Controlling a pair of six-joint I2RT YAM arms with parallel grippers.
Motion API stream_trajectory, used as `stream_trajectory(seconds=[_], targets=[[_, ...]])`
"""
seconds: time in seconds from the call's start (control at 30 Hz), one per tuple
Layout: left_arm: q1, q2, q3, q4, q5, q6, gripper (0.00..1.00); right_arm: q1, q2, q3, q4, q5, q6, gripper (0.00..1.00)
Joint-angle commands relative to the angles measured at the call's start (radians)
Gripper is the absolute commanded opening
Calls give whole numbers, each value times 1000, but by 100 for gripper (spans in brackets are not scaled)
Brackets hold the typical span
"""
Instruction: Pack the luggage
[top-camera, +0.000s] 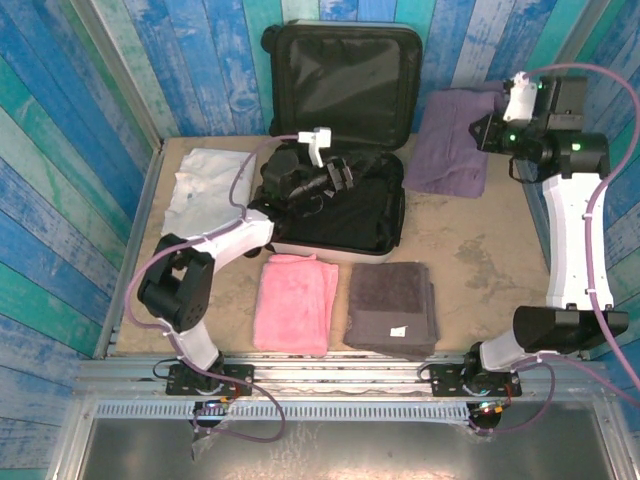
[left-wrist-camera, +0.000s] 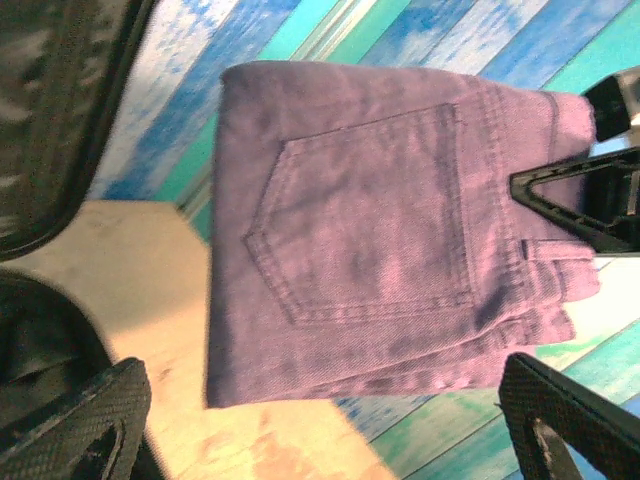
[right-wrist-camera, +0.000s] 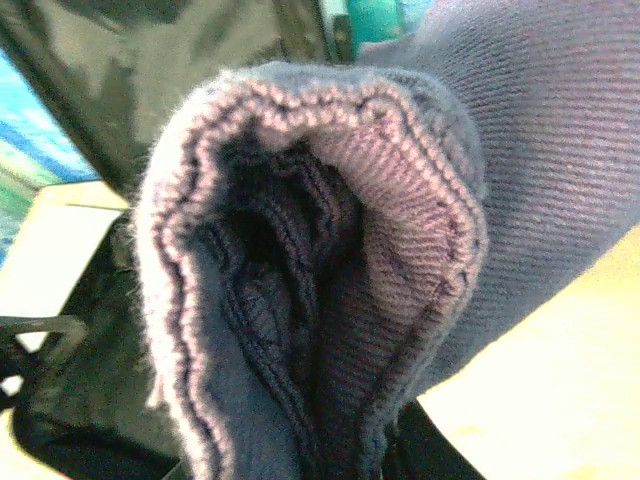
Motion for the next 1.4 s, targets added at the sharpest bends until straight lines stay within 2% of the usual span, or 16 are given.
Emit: stream_trajectory(seconds=[0.0, 0.07, 0.23, 0.43, 0.67, 0.87, 1.0, 1.07, 1.27, 1.37], targets=[[14, 83, 3, 244, 117, -144, 93, 4, 15, 89, 26, -203, 13, 0], [28, 131, 39, 288, 204, -195, 93, 5, 24, 111, 27, -282, 26, 0], [37, 228, 101, 447, 331, -333, 93, 8, 15, 113, 41, -401, 37, 0], [36, 311, 174, 513, 386, -424, 93, 10, -10, 104, 89, -510, 68, 0], [40, 356, 259, 383, 440, -375, 93, 11, -12, 116, 103, -576, 102, 0], [82, 364, 263, 302, 419, -318, 93, 12, -28, 113, 117, -609, 116, 0], [118, 385, 271, 303, 409, -343, 93, 12, -40, 111, 154, -640, 151, 0], [127, 404, 274, 395, 413, -410, 93, 12, -47, 100, 192, -661, 183, 0], [129, 482, 318, 827, 445, -735, 93, 28, -64, 50, 267, -689, 233, 0], [125, 495, 333, 902, 451, -790, 93, 49, -62, 31, 281, -691, 235, 0]])
